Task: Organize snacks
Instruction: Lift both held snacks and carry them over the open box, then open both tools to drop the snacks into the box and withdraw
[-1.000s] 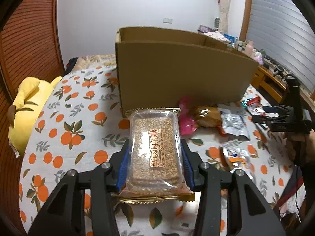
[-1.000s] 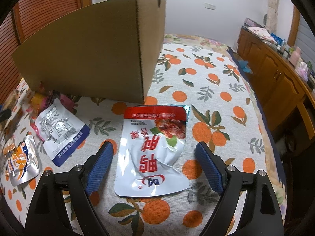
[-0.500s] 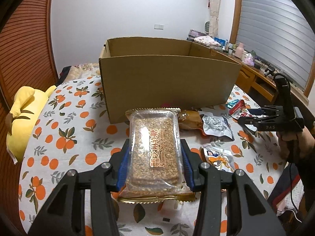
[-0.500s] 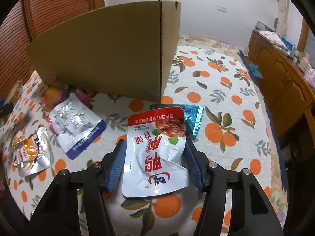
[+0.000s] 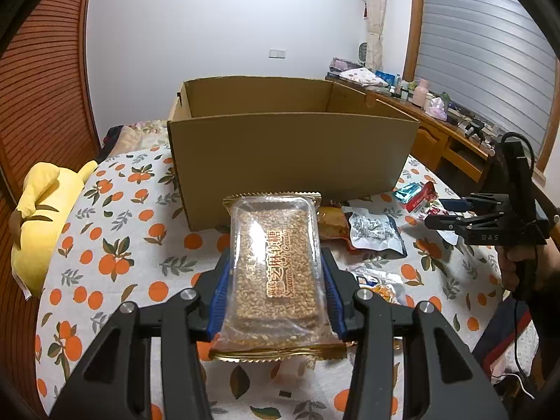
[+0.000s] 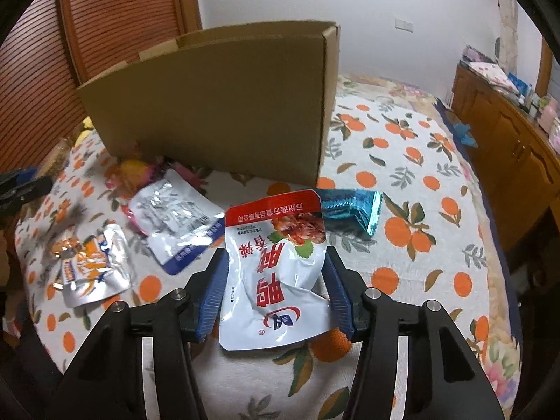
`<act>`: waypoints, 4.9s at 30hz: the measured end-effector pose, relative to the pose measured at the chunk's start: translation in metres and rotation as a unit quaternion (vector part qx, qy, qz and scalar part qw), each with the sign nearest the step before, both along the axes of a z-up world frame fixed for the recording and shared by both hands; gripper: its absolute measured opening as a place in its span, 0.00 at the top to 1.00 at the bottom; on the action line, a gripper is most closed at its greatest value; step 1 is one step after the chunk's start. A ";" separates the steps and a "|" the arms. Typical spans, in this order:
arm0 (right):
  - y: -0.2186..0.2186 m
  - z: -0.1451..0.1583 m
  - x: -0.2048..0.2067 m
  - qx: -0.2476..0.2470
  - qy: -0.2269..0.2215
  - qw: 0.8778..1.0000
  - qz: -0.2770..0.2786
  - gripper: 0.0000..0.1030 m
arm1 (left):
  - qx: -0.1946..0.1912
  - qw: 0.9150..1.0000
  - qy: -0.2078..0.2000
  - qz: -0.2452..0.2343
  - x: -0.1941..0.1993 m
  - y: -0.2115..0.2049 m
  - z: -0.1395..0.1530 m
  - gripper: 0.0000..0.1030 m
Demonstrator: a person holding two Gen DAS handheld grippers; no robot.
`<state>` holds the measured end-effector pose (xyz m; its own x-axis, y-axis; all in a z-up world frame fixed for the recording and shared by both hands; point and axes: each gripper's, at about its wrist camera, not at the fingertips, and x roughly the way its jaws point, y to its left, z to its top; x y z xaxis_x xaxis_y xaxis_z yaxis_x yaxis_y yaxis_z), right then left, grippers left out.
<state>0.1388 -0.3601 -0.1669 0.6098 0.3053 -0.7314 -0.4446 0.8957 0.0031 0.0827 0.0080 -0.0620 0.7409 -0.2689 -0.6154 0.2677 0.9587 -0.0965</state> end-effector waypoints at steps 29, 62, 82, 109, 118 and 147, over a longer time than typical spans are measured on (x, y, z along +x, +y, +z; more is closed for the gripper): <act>0.035 0.076 -0.031 0.017 -0.084 0.995 0.054 0.46 | 0.005 0.999 -0.052 -0.008 0.014 -0.007 0.056 0.56; 0.074 0.134 0.014 0.019 -0.134 0.988 0.074 0.46 | 0.040 0.996 -0.081 0.006 0.090 -0.003 0.102 0.56; 0.094 0.120 0.084 0.015 -0.096 0.993 0.060 0.46 | 0.054 0.998 -0.026 -0.002 0.155 -0.024 0.072 0.55; 0.115 0.079 0.128 -0.022 -0.049 0.998 0.024 0.40 | 0.051 0.998 -0.025 0.009 0.152 -0.010 0.072 0.45; 0.098 0.099 0.099 0.012 -0.078 0.996 0.030 0.40 | 0.039 0.998 -0.043 -0.009 0.115 -0.007 0.082 0.30; 0.066 0.041 0.006 0.027 -0.036 0.996 0.080 0.36 | 0.012 0.999 -0.004 -0.031 0.047 -0.023 0.027 0.28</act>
<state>0.1451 -0.2938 -0.1260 0.6002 0.4402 -0.6678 -0.5818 0.8132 0.0131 0.1294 -0.0146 -0.0354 0.7277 -0.3001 -0.6168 0.3276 0.9421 -0.0720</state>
